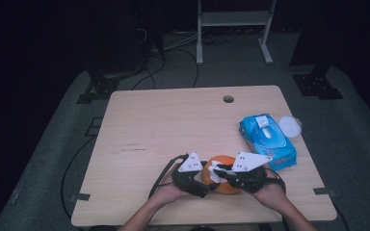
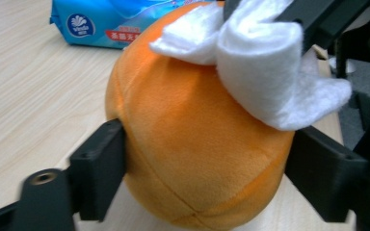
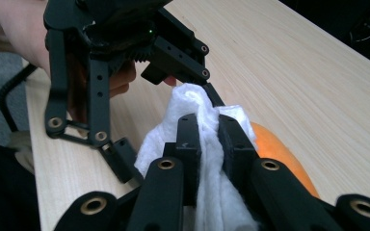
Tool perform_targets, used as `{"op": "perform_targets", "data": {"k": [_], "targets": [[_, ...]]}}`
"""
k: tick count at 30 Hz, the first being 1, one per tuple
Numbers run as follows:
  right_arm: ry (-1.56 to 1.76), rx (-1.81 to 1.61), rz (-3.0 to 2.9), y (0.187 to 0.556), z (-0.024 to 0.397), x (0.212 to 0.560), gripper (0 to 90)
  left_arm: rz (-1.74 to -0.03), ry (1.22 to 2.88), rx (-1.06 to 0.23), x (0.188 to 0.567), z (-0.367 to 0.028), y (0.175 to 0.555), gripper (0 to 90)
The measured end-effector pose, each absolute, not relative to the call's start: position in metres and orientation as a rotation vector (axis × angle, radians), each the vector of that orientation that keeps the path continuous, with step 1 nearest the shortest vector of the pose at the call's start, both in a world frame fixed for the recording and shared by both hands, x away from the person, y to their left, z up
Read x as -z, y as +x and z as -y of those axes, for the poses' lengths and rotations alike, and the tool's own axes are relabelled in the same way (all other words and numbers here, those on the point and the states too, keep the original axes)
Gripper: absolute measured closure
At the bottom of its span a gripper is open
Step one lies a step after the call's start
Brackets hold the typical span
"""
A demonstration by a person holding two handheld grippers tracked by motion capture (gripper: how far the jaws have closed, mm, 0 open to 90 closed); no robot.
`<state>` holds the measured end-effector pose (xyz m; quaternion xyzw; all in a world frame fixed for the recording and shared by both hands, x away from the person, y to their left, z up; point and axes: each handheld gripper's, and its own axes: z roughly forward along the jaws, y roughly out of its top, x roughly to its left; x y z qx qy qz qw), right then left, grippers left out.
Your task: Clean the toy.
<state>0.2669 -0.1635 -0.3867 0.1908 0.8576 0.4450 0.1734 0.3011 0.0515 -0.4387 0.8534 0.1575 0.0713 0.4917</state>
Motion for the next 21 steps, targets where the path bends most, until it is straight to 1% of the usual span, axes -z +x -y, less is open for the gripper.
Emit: {"op": "perform_targets", "data": {"k": [2, 6, 7, 9, 11, 12, 14, 15, 16, 18, 19, 21], "targets": [[0.544, -1.26, -2.423, 0.268, 0.167, 0.385, 79.7, -0.392, 2.057, -0.172, 0.438, -0.053, 0.301, 25.0], [0.588, -1.252, -2.392, 0.273, 0.184, 0.379, 79.6, -0.39, 2.055, -0.173, 0.439, -0.054, 0.302, 25.6], [0.622, -1.244, -2.377, 0.276, 0.193, 0.378, 79.6, -0.387, 2.053, -0.166, 0.439, -0.055, 0.302, 24.4], [0.635, -1.242, -2.379, 0.278, 0.196, 0.378, 79.6, -0.389, 2.048, -0.153, 0.439, -0.054, 0.303, 22.8], [0.662, -1.255, -2.381, 0.281, 0.202, 0.379, 79.5, -0.407, 2.026, -0.095, 0.439, -0.054, 0.305, 15.4], [0.659, -1.251, -2.39, 0.281, 0.2, 0.38, 79.6, -0.424, 2.014, -0.072, 0.438, -0.054, 0.306, 13.5], [0.652, -1.252, -2.393, 0.279, 0.197, 0.38, 79.6, -0.441, 1.998, -0.053, 0.438, -0.053, 0.306, 13.6], [0.615, -1.251, -2.403, 0.275, 0.187, 0.382, 79.5, -0.441, 2.0, -0.061, 0.437, -0.053, 0.306, 16.7], [0.615, -1.251, -2.403, 0.275, 0.187, 0.382, 79.5, -0.43, 2.003, -0.085, 0.436, -0.052, 0.303, 16.7], [0.557, -1.255, -2.419, 0.268, 0.169, 0.384, 79.4, -0.409, 2.017, -0.138, 0.435, -0.049, 0.298, 23.2], [0.557, -1.255, -2.419, 0.268, 0.169, 0.384, 79.4, -0.397, 2.02, -0.162, 0.435, -0.048, 0.296, 23.2], [0.523, -1.253, -2.423, 0.265, 0.163, 0.383, 79.4, -0.384, 2.024, -0.2, 0.434, -0.046, 0.293, 26.6]]}}
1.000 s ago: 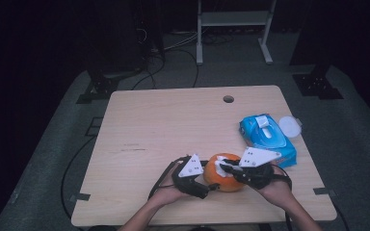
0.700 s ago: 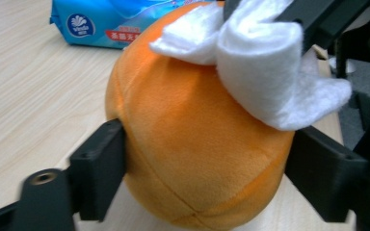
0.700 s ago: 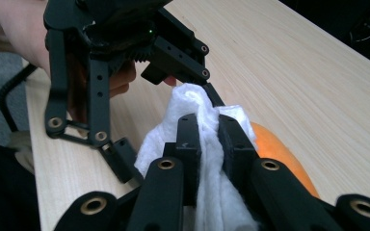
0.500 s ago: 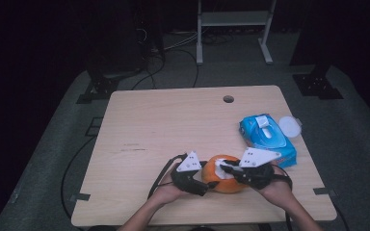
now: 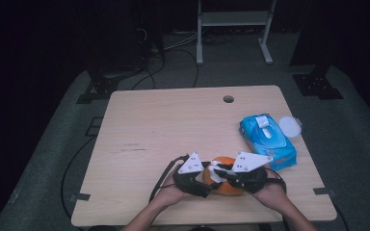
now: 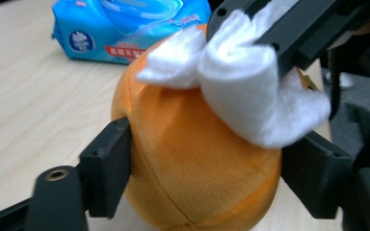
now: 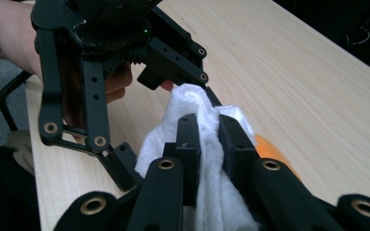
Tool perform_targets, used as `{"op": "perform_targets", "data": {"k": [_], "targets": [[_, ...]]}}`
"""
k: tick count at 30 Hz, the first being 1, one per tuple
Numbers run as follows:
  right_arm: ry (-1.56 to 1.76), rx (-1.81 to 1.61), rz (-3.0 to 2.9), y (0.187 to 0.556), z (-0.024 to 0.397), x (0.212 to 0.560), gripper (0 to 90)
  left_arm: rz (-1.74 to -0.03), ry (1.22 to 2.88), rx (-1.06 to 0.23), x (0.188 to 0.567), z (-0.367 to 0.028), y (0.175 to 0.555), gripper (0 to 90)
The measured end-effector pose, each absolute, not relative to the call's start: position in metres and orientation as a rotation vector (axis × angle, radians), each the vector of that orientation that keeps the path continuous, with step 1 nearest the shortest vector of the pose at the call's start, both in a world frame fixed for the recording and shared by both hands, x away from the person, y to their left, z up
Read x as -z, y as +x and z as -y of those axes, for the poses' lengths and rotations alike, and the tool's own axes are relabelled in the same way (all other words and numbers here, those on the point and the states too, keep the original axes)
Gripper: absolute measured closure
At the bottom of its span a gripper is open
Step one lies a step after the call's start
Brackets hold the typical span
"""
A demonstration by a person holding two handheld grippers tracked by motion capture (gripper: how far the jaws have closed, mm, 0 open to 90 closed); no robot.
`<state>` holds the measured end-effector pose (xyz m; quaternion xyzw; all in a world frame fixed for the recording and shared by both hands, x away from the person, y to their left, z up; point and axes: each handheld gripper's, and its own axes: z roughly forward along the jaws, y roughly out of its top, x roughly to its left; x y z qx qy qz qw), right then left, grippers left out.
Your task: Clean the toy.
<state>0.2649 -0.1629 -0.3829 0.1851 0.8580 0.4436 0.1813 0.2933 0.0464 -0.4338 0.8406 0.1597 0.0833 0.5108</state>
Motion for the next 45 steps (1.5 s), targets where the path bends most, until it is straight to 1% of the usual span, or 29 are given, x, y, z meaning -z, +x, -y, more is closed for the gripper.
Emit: {"op": "perform_targets", "data": {"k": [1, 3, 6, 8, 9, 10, 14, 16, 20, 21, 22, 24, 26, 30, 32, 34, 36, 40, 42, 45], "targets": [[0.521, -1.236, -2.42, 0.265, 0.165, 0.381, 79.4, -0.388, 2.02, -0.206, 0.434, -0.047, 0.294, 29.4], [0.529, -1.243, -2.419, 0.266, 0.168, 0.38, 79.4, -0.399, 2.01, -0.209, 0.434, -0.049, 0.295, 29.8], [0.609, -1.224, -2.4, 0.276, 0.193, 0.376, 79.4, -0.414, 2.005, -0.196, 0.436, -0.053, 0.299, 29.6], [0.628, -1.221, -2.391, 0.278, 0.198, 0.376, 79.4, -0.413, 2.004, -0.188, 0.437, -0.054, 0.299, 29.2], [0.65, -1.216, -2.385, 0.28, 0.207, 0.377, 79.4, -0.408, 2.004, -0.181, 0.437, -0.054, 0.299, 25.7], [0.65, -1.216, -2.385, 0.28, 0.207, 0.377, 79.4, -0.401, 2.005, -0.166, 0.437, -0.053, 0.299, 25.7], [0.629, -1.215, -2.416, 0.28, 0.204, 0.382, 79.5, -0.385, 2.023, -0.099, 0.436, -0.052, 0.301, 11.6], [0.583, -1.235, -2.459, 0.278, 0.195, 0.385, 79.4, -0.398, 2.002, -0.078, 0.434, -0.052, 0.302, 8.1], [0.555, -1.221, -2.476, 0.277, 0.187, 0.388, 79.3, -0.416, 2.048, -0.056, 0.44, -0.048, 0.304, 5.4], [0.556, -1.222, -2.477, 0.276, 0.185, 0.389, 79.3, -0.413, 2.054, -0.064, 0.441, -0.047, 0.304, 5.5], [0.556, -1.223, -2.477, 0.276, 0.182, 0.39, 79.3, -0.41, 2.056, -0.073, 0.441, -0.047, 0.303, 7.6], [0.551, -1.228, -2.462, 0.274, 0.177, 0.39, 79.1, -0.399, 2.051, -0.122, 0.44, -0.048, 0.301, 18.2], [0.553, -1.256, -2.446, 0.273, 0.175, 0.389, 79.2, -0.4, 2.019, -0.17, 0.438, -0.047, 0.298, 25.8], [0.564, -1.254, -2.401, 0.272, 0.177, 0.384, 79.4, -0.404, 1.989, -0.277, 0.432, -0.049, 0.296, 32.3], [0.603, -1.247, -2.375, 0.277, 0.184, 0.384, 79.3, -0.438, 1.981, -0.314, 0.431, -0.055, 0.3, 31.7], [0.611, -1.237, -2.372, 0.278, 0.186, 0.386, 79.3, -0.466, 1.98, -0.312, 0.433, -0.06, 0.304, 31.2], [0.643, -1.228, -2.376, 0.283, 0.192, 0.39, 79.3, -0.495, 1.973, -0.278, 0.436, -0.065, 0.308, 29.8], [0.692, -1.226, -2.385, 0.288, 0.203, 0.397, 79.2, -0.483, 1.99, -0.246, 0.437, -0.066, 0.309, 25.3], [0.707, -1.209, -2.393, 0.288, 0.209, 0.399, 79.2, -0.474, 1.996, -0.187, 0.438, -0.069, 0.309, 21.5], [0.722, -1.22, -2.415, 0.287, 0.212, 0.402, 79.2, -0.465, 1.995, -0.117, 0.435, -0.074, 0.311, 19.4]]}}
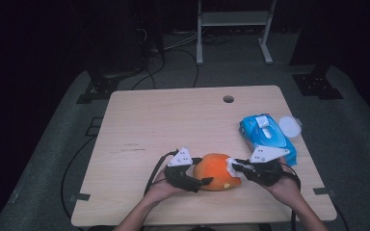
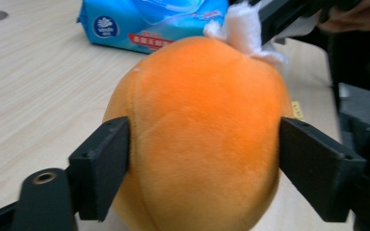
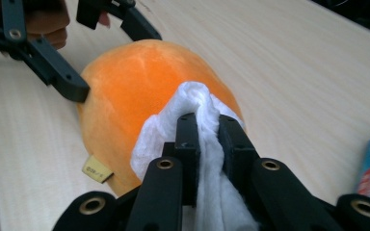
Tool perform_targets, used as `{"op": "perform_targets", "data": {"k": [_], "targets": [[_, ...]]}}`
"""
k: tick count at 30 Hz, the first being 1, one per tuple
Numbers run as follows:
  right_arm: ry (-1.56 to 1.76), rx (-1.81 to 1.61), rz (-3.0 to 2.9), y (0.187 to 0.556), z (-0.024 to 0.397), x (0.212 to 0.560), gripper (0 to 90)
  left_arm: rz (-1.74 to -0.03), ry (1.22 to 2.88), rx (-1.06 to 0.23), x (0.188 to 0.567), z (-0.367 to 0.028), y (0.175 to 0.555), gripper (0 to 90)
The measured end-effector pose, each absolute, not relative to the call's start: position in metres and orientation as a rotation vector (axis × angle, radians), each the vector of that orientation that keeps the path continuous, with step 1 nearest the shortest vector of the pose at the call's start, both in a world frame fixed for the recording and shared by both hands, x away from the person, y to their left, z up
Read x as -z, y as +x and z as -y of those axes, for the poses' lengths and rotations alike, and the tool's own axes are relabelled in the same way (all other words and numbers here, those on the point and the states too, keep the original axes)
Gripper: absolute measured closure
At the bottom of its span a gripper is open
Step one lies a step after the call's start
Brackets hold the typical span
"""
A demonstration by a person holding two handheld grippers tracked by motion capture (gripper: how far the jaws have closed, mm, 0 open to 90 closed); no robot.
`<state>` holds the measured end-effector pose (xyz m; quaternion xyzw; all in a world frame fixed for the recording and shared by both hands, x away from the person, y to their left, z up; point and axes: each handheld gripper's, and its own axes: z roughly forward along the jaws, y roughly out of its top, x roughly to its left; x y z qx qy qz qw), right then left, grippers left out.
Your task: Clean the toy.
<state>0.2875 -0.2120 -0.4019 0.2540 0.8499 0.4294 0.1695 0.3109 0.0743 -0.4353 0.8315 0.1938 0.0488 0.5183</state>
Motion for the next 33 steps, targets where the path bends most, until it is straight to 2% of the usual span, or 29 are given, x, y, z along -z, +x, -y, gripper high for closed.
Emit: {"op": "perform_targets", "data": {"k": [2, 5, 7, 9, 12, 17, 28, 33], "targets": [[0.736, -1.249, -2.431, 0.287, 0.212, 0.403, 79.2, -0.485, 1.97, -0.095, 0.431, -0.075, 0.314, 11.8], [0.676, -1.314, -2.456, 0.282, 0.199, 0.4, 79.0, -0.492, 1.971, -0.099, 0.429, -0.069, 0.317, 9.0], [0.625, -1.286, -2.461, 0.278, 0.189, 0.399, 78.8, -0.469, 2.017, -0.12, 0.435, -0.065, 0.316, 10.8], [0.616, -1.258, -2.461, 0.279, 0.188, 0.401, 78.5, -0.466, 2.022, -0.13, 0.438, -0.067, 0.316, 18.0], [0.641, -1.263, -2.454, 0.282, 0.194, 0.402, 78.4, -0.501, 2.017, -0.119, 0.438, -0.072, 0.319, 20.5], [0.743, -1.234, -2.445, 0.29, 0.212, 0.409, 78.9, -0.56, 1.992, -0.098, 0.441, -0.078, 0.323, 20.3], [0.624, -1.288, -2.468, 0.276, 0.188, 0.4, 78.8, -0.57, 1.993, -0.13, 0.442, -0.076, 0.321, 19.8], [0.699, -1.271, -2.453, 0.286, 0.201, 0.405, 78.6, -0.578, 1.983, -0.121, 0.442, -0.077, 0.322, 20.2]]}}
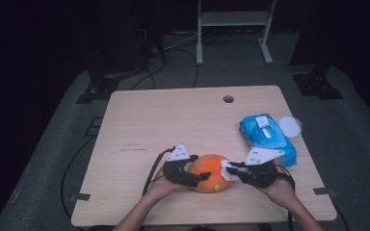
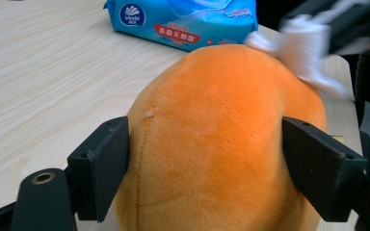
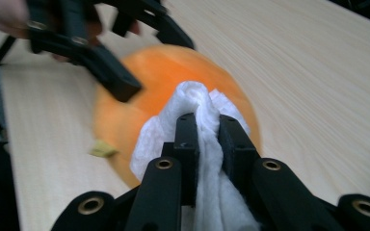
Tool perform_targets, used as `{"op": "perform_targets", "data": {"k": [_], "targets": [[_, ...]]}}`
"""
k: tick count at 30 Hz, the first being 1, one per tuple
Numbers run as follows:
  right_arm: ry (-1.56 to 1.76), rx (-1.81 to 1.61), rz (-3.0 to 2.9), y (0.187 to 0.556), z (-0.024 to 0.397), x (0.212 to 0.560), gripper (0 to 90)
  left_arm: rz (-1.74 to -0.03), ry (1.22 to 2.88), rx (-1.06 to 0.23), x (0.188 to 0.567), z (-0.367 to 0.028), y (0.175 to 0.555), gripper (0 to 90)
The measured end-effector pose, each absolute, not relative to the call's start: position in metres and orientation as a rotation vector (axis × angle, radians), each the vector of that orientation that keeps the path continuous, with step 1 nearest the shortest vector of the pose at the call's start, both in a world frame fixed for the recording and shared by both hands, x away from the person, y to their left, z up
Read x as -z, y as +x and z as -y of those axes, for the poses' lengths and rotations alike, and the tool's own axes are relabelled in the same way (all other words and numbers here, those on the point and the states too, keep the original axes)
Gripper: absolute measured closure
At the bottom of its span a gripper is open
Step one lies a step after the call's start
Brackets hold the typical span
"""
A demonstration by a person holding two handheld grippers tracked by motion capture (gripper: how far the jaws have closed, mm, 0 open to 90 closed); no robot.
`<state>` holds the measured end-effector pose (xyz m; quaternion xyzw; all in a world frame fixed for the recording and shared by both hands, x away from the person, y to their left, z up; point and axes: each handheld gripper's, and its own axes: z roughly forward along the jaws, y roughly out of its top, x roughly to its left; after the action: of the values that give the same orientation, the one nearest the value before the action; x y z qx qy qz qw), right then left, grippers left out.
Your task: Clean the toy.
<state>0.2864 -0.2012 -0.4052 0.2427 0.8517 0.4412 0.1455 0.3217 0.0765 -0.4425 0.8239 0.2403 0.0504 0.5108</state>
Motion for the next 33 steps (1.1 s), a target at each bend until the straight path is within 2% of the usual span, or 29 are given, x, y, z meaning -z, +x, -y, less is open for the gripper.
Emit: {"op": "perform_targets", "data": {"k": [10, 13, 16, 17, 22, 23, 27, 29, 31, 33], "targets": [[0.778, -1.26, -2.465, 0.295, 0.209, 0.413, 78.4, -0.38, 2.065, -0.076, 0.436, -0.078, 0.31, 14.4], [0.788, -1.302, -2.479, 0.293, 0.209, 0.411, 78.9, -0.41, 2.051, -0.094, 0.433, -0.081, 0.312, 9.4], [0.741, -1.401, -2.498, 0.285, 0.199, 0.403, 78.9, -0.459, 2.07, -0.022, 0.439, -0.078, 0.319, 1.2], [0.696, -1.407, -2.51, 0.281, 0.192, 0.4, 78.9, -0.456, 2.065, -0.019, 0.441, -0.077, 0.319, 1.4], [0.668, -1.359, -2.507, 0.281, 0.188, 0.403, 78.5, -0.434, 2.071, -0.073, 0.44, -0.074, 0.314, 19.9], [0.694, -1.366, -2.502, 0.283, 0.191, 0.404, 78.4, -0.434, 2.069, -0.078, 0.44, -0.074, 0.314, 20.9], [0.819, -1.325, -2.465, 0.295, 0.21, 0.409, 78.6, -0.418, 2.069, -0.063, 0.44, -0.076, 0.313, 20.9], [0.837, -1.336, -2.476, 0.296, 0.213, 0.411, 78.7, -0.398, 2.059, -0.031, 0.441, -0.076, 0.314, 16.9], [0.795, -1.318, -2.487, 0.293, 0.208, 0.411, 78.7, -0.362, 2.061, 0.004, 0.441, -0.076, 0.314, 9.0], [0.757, -1.302, -2.492, 0.29, 0.203, 0.411, 78.8, -0.368, 2.063, -0.001, 0.441, -0.077, 0.314, 7.3]]}}
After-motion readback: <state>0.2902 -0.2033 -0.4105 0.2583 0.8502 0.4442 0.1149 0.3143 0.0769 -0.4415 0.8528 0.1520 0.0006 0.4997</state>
